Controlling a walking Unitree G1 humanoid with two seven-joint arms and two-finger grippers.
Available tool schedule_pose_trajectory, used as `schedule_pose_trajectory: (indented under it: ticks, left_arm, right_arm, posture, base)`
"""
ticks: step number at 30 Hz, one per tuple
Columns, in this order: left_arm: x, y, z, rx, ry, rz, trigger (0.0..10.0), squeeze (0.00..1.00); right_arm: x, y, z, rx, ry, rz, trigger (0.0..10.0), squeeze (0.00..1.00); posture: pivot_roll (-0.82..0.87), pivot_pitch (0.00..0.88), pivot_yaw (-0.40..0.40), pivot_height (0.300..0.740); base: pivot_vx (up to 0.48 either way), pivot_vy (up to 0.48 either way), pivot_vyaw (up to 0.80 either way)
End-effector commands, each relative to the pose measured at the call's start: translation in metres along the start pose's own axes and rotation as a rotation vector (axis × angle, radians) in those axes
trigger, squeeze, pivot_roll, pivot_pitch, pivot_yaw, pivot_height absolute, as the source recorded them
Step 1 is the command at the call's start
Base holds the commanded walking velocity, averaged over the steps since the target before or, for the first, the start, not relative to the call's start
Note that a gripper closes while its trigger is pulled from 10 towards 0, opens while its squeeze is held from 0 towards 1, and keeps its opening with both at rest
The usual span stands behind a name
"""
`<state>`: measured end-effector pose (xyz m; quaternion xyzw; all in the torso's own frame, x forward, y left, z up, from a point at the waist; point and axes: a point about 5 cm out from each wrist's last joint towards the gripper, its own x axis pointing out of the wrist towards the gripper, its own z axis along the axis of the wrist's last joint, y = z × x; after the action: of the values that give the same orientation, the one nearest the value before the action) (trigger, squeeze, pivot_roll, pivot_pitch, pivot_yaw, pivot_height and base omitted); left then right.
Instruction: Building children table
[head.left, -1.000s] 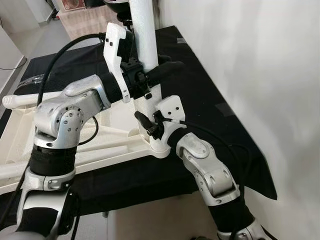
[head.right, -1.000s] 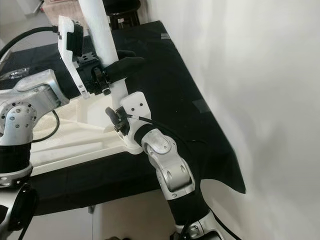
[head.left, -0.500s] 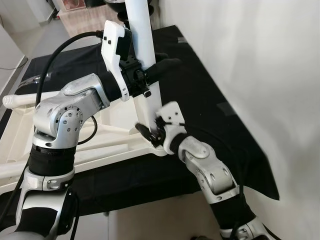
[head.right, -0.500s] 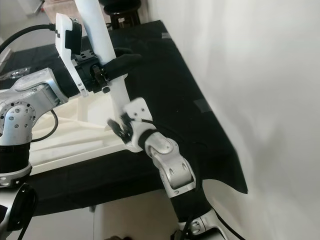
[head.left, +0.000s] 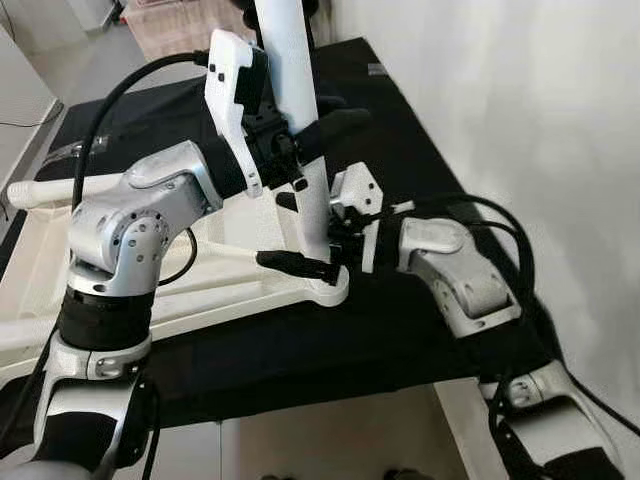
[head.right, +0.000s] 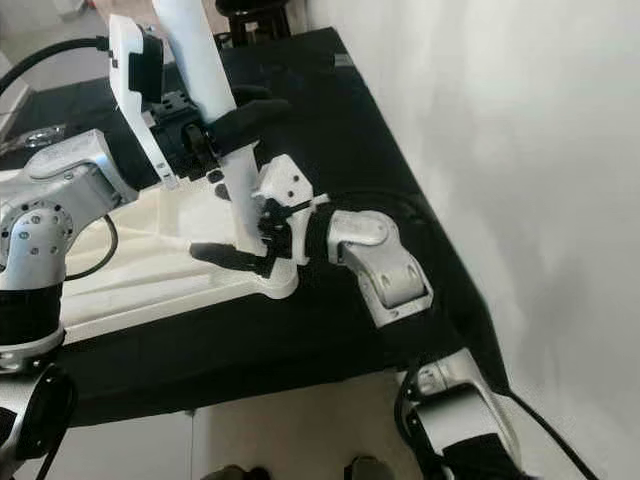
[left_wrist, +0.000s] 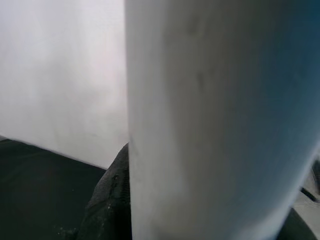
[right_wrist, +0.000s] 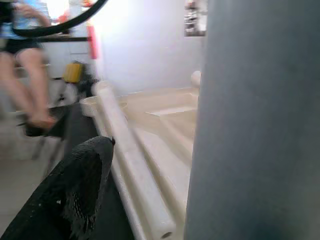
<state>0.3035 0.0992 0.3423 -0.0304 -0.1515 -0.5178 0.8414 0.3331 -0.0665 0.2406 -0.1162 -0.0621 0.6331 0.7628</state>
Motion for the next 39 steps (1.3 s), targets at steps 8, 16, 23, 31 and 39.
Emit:
schedule_pose_trajectory:
  ticks: [8,16,23,31,39]
  left_arm:
    - [0.003,-0.001,-0.006,-0.032,0.021,-0.026,0.0,0.0]
    - [0.002,-0.002,-0.004,-0.014,0.018,-0.028,0.0,0.0]
    - [0.002,-0.002,-0.004,-0.006,0.019,-0.035,0.0,0.0]
    - [0.005,-0.003,-0.003,0.009,-0.006,-0.03,10.0,1.0]
    - [0.002,0.009,0.001,-0.014,-0.024,0.071,10.0,0.0]
  right_arm:
    - [0.013,-0.002,0.001,0.043,-0.056,0.252,0.0,0.0]
    - [0.015,-0.008,-0.009,0.065,-0.047,0.306,0.0,0.0]
    - [0.015,-0.009,-0.014,0.067,-0.042,0.31,0.0,0.0]
    - [0.016,-0.006,-0.03,0.051,0.024,0.19,0.0,0.0]
    - [0.037,0.021,-0.062,0.15,0.192,-0.276,0.0,0.0]
  posture:
    - [-0.05,0.128,0.109,0.74]
    - [-0.04,0.121,0.109,0.74]
    - [-0.04,0.117,0.111,0.74]
    - [-0.06,0.121,0.106,0.74]
    - [-0.06,0.154,0.094,0.74]
  base:
    - [0.0,0.0,0.0]
    - [0.0,0.0,0.0]
    - [0.0,0.0,0.0]
    - [0.0,0.0,0.0]
    - [0.0,0.0,0.0]
